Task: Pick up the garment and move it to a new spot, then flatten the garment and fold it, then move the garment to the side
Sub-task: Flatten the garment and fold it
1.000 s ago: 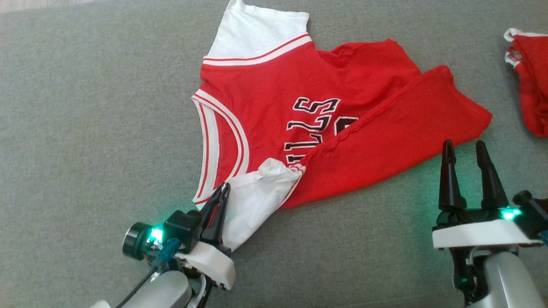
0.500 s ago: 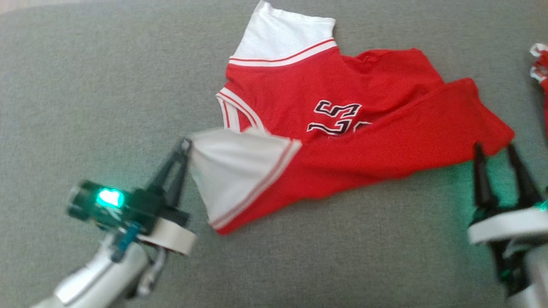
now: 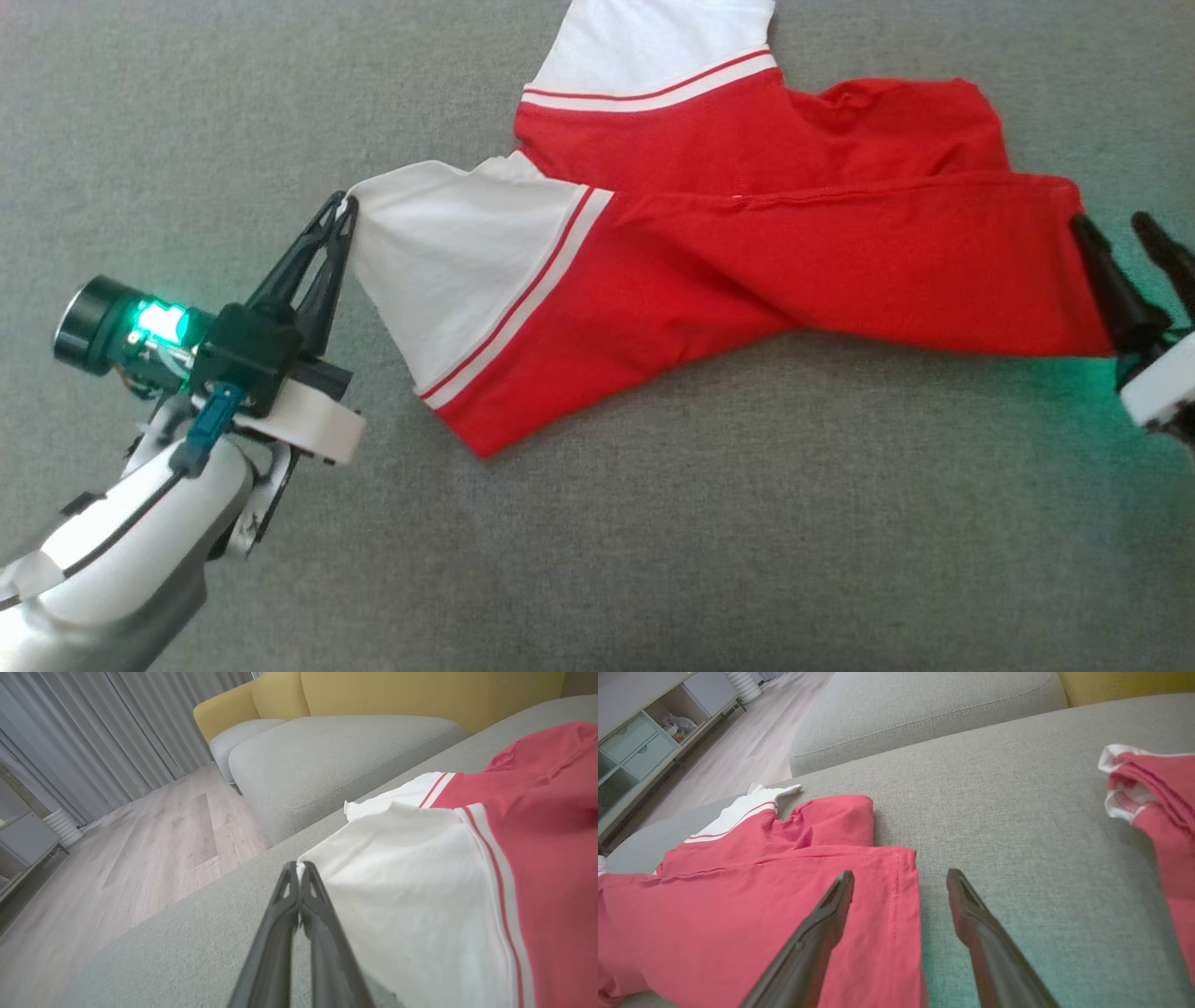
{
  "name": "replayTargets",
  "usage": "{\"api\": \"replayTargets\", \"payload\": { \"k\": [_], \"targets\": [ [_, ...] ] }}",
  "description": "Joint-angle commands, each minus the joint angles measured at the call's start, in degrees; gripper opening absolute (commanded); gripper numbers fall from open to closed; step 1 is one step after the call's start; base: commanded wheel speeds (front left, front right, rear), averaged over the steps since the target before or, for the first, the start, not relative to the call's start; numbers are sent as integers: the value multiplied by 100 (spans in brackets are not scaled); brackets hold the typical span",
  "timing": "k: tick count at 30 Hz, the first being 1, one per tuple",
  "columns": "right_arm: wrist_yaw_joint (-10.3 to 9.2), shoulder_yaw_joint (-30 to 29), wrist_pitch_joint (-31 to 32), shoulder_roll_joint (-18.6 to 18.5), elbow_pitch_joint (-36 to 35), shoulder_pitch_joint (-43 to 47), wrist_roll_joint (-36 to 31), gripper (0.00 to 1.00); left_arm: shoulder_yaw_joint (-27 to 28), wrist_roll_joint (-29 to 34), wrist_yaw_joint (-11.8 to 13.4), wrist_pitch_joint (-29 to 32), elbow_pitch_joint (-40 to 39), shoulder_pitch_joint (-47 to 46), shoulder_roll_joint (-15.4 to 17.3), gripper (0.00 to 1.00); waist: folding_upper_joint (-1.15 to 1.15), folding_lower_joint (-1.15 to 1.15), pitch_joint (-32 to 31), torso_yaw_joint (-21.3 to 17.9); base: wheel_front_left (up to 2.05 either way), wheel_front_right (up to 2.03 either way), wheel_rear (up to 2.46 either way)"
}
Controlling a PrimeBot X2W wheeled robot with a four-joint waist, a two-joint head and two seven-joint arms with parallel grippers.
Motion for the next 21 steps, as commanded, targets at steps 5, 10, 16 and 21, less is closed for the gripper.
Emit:
{"api": "replayTargets", "payload": {
  "k": [5, 10, 16, 21],
  "targets": [
    [-4, 203, 5, -396, 55, -263, 528, 100, 234, 34, -40, 7, -29, -274, 171, 0, 0, -1, 140, 80, 0, 0, 0],
    [-4, 282, 112, -467, 160, -403, 1264, 100, 214, 34, -64, -6, 9, -320, 142, 0, 0, -1, 255, 152, 0, 0, 0],
    [-4, 384, 150, -663, 200, -512, 1836, 100, 165, 57, -73, -14, 53, -382, 67, 0, 0, -1, 353, 226, 0, 0, 0],
    [-4, 528, 138, -754, 150, -521, 2068, 41, 143, 47, -80, -36, 101, -389, 39, 0, 0, -1, 365, 233, 0, 0, 0]
  ]
}}
